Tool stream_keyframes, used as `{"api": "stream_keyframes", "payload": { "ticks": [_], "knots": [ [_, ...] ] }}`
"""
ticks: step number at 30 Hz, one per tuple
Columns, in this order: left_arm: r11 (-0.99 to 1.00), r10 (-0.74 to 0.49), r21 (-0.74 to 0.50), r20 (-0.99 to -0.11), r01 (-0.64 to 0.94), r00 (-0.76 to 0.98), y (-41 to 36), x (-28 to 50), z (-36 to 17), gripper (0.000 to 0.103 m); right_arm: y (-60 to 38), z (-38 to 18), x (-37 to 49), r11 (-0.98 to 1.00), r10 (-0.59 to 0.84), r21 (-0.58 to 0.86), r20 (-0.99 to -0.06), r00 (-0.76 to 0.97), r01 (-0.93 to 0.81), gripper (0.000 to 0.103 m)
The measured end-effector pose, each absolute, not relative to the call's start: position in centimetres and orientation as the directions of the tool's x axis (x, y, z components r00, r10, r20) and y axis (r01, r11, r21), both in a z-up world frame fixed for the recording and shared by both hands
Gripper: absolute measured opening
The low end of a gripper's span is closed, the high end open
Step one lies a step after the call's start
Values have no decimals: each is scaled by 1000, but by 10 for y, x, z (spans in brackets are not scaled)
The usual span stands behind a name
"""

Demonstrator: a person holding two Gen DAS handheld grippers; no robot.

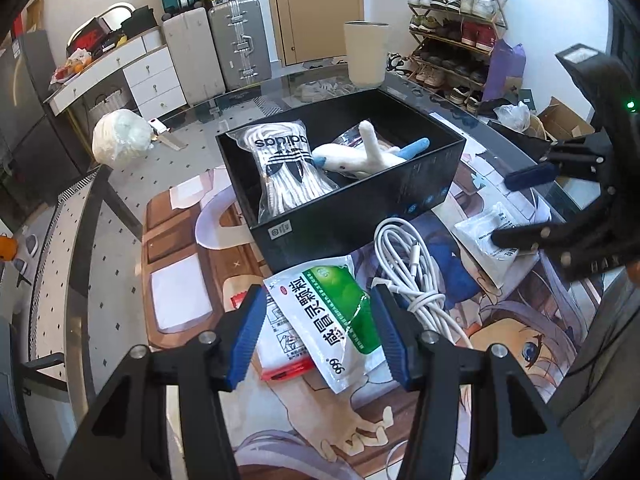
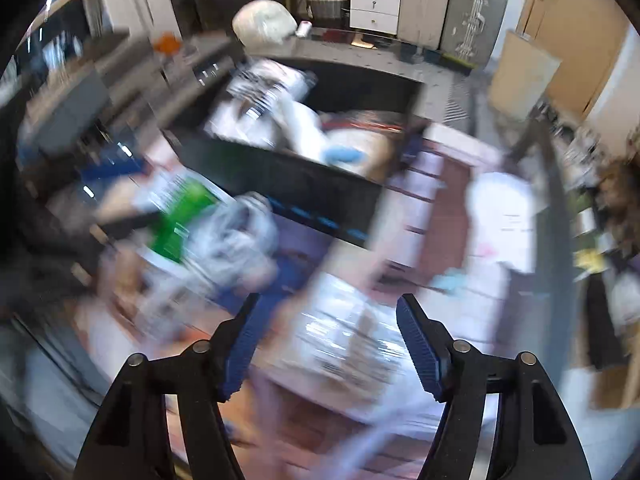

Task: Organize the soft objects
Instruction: 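Withdraw both open tools from the black box toward the remaining items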

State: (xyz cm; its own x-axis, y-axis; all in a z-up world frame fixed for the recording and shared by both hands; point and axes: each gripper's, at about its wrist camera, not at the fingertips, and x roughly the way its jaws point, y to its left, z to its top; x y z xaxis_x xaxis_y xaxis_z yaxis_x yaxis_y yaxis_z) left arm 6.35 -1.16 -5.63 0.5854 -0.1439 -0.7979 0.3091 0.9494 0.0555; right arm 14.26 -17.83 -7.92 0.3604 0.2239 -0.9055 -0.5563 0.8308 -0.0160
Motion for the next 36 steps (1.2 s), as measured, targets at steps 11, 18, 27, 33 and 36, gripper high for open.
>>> {"api": "stream_keyframes", "payload": {
  "ticks": [11, 18, 27, 33, 36],
  "knots": [
    [943, -146, 65, -801, 326, 581, -16, 63, -57, 54, -205, -74, 140, 712, 170, -93, -939, 300, -696, 71],
    [939, -150, 66, -804, 337, 576, -20, 63, -59, 54, -189, -92, 141, 614, 150, -82, -964, 218, -785, 76],
    [943, -143, 69, -801, 327, 581, -17, 62, -58, 54, -170, -89, 158, 716, 234, 89, -965, 118, -693, 69],
    [941, -142, 71, -803, 330, 578, -20, 63, -59, 54, -159, -64, 141, 665, 345, 180, -935, 84, -725, 69],
    [940, -144, 71, -804, 334, 577, -21, 62, -59, 54, -166, -58, 156, 726, 267, 47, -939, 218, -686, 69]
  ]
}}
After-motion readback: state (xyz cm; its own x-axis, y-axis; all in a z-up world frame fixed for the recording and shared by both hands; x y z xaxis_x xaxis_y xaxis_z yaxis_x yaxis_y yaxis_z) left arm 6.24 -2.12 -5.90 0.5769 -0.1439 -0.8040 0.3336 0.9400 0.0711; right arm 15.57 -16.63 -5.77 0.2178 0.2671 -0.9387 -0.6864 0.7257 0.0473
